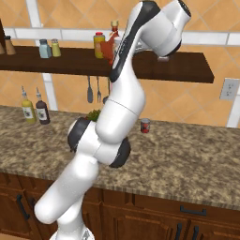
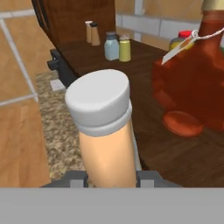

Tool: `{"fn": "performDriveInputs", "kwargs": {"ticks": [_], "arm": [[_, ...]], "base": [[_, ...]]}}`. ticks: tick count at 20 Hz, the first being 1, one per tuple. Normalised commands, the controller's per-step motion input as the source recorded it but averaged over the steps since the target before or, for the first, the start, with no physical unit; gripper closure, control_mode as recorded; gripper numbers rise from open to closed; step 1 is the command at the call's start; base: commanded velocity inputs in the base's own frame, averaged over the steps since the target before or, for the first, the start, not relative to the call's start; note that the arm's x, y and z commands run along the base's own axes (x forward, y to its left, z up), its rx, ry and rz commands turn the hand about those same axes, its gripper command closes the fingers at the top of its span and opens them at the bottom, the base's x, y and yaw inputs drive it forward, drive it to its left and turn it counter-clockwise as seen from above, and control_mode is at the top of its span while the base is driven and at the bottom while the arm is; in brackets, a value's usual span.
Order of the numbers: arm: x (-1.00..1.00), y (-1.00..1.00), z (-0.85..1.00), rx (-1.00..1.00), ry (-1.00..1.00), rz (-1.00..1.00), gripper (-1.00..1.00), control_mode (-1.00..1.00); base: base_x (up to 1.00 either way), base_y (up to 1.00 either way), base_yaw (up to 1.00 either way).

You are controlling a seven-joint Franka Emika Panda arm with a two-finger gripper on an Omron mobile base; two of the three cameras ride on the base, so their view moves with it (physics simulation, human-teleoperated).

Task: Put the shaker and condiment bottle from the counter next to their counterparts in the cabinet.

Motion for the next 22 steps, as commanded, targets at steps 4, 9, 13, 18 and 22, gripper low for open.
{"fn": "performDriveInputs", "kwargs": {"ticks": [4, 9, 13, 18, 22], "arm": [[0.44, 0.0, -0.13, 0.0, 0.0, 0.0, 1.0, -1.0], [0.54, -0.1, -0.05, 0.0, 0.01, 0.0, 1.0, -1.0], [0.46, -0.21, -0.01, 0.0, 0.0, 0.0, 1.0, -1.0], [0.39, -0.23, -0.05, 0.0, 0.0, 0.0, 1.0, -1.0], [0.34, -0.16, -0.03, 0.0, 0.0, 0.0, 1.0, -1.0]], "base": [[0.0, 0.0, 0.0], [0.0, 0.0, 0.0], [0.0, 0.0, 0.0], [0.0, 0.0, 0.0], [0.0, 0.0, 0.0]]}}
